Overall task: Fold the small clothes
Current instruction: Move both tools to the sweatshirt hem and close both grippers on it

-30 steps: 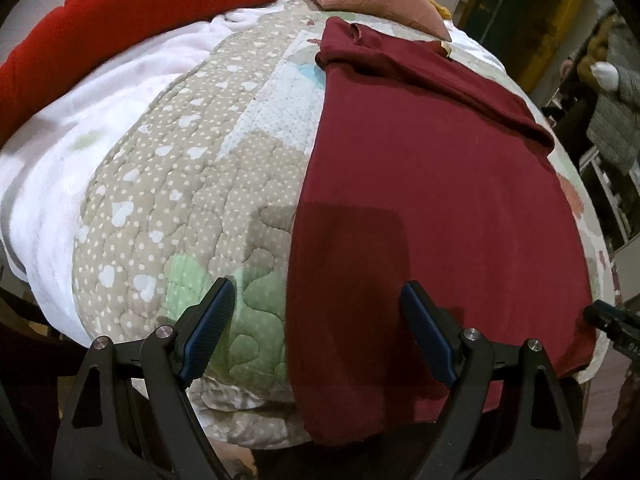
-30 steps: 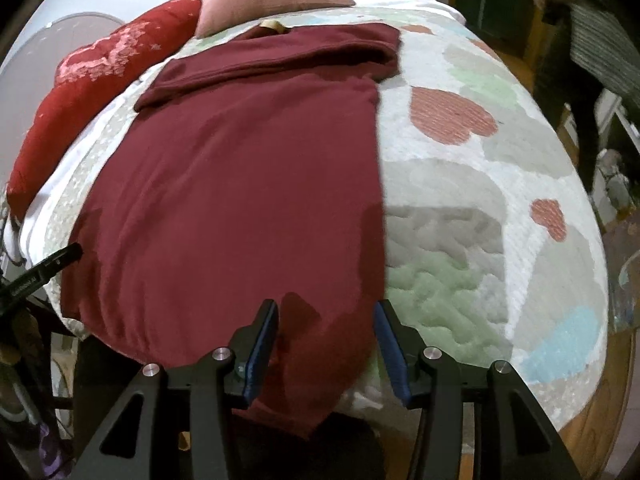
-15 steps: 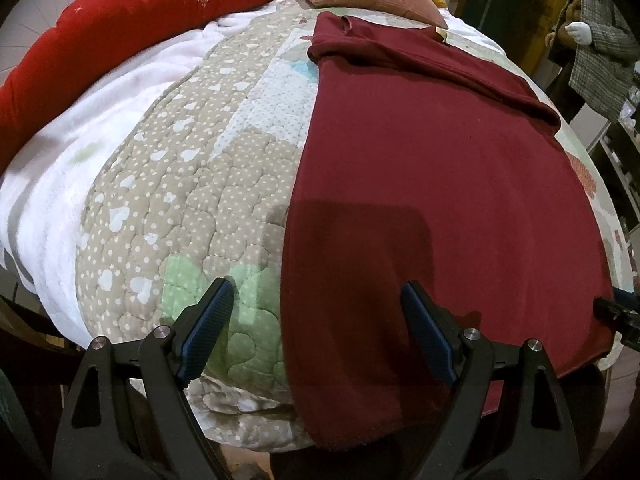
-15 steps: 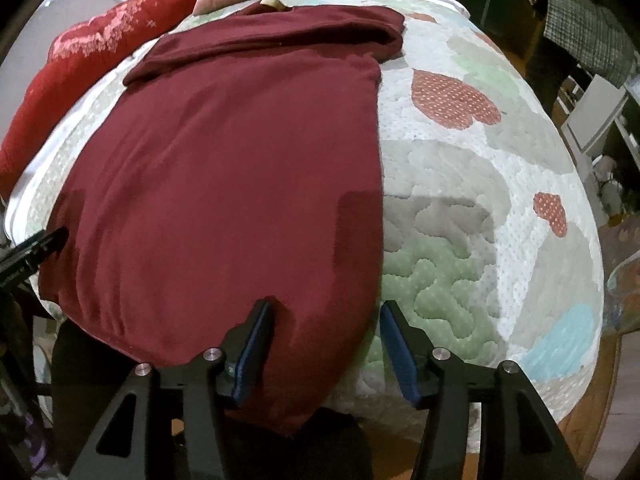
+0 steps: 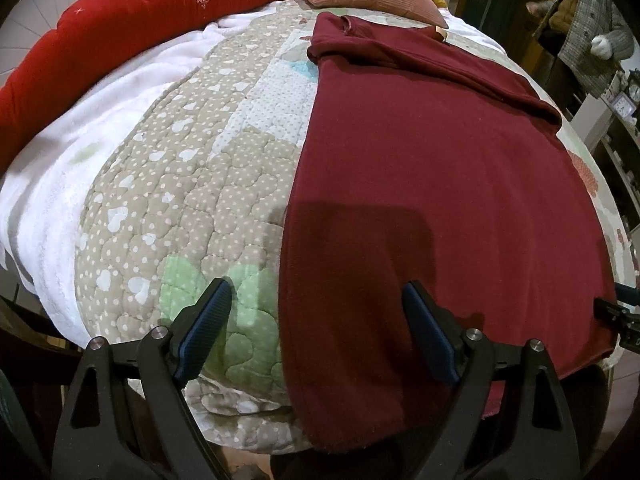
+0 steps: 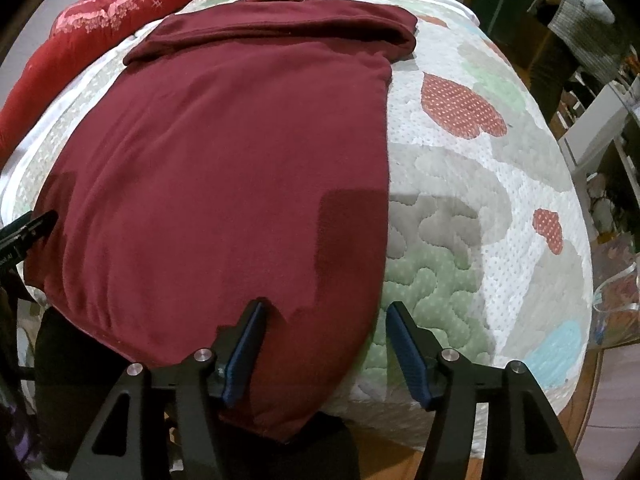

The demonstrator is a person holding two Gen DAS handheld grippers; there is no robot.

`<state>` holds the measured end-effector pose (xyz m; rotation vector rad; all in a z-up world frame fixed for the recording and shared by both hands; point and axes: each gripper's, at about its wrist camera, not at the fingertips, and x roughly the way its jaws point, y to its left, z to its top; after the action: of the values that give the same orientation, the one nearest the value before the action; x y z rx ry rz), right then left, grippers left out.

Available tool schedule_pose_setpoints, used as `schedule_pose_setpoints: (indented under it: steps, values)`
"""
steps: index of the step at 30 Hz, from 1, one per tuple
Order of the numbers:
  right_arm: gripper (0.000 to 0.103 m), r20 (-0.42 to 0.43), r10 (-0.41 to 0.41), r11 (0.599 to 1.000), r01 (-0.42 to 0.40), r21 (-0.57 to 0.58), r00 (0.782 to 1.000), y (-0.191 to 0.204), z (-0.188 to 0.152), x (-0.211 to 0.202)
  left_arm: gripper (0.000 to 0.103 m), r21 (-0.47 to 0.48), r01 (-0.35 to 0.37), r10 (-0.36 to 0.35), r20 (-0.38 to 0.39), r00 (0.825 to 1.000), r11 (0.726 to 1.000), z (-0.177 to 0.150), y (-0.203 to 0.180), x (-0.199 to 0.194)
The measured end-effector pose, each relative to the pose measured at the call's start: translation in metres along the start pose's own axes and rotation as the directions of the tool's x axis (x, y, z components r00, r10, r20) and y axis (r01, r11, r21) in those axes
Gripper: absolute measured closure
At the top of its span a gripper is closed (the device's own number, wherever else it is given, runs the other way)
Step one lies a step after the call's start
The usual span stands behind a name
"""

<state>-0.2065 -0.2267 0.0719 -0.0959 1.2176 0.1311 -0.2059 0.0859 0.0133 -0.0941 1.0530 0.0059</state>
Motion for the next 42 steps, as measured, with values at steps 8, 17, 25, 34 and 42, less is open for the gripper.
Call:
schedule_pose_setpoints:
  steps: [8, 17, 25, 34, 42]
  values:
    - [0.039, -0.005, -0.014, 1.0, 0.014, -0.009, 1.0, 0.002, 0.001, 0.002, 0.013, 0.002, -0.001, 0.001, 0.002, 1.0, 1.0, -0.001, 0.0, 0.0]
    - [0.035, -0.005, -0.023, 1.0, 0.023, -0.007, 1.0, 0.004, 0.0, 0.003, 0.012, 0.004, -0.002, 0.002, 0.002, 1.0, 1.0, -0.001, -0.001, 0.001]
    - [0.033, -0.006, 0.02, 1.0, -0.019, 0.025, 1.0, -0.006, 0.0, 0.002, 0.012, -0.006, 0.045, -0.045, -0.027, 0.999, 0.999, 0.0, 0.005, -0.006]
    - [0.033, -0.004, 0.13, 0.991, -0.13, 0.027, 0.992, -0.012, -0.017, -0.004, 0.012, -0.035, 0.112, -0.113, -0.029, 0.993, 0.993, -0.013, 0.017, -0.013]
    - [0.087, 0.113, 0.172, 0.985, -0.175, 0.014, 0.979, -0.012, -0.031, -0.012, 0.012, -0.006, 0.082, -0.082, -0.047, 0.996, 0.997, -0.014, 0.011, -0.01]
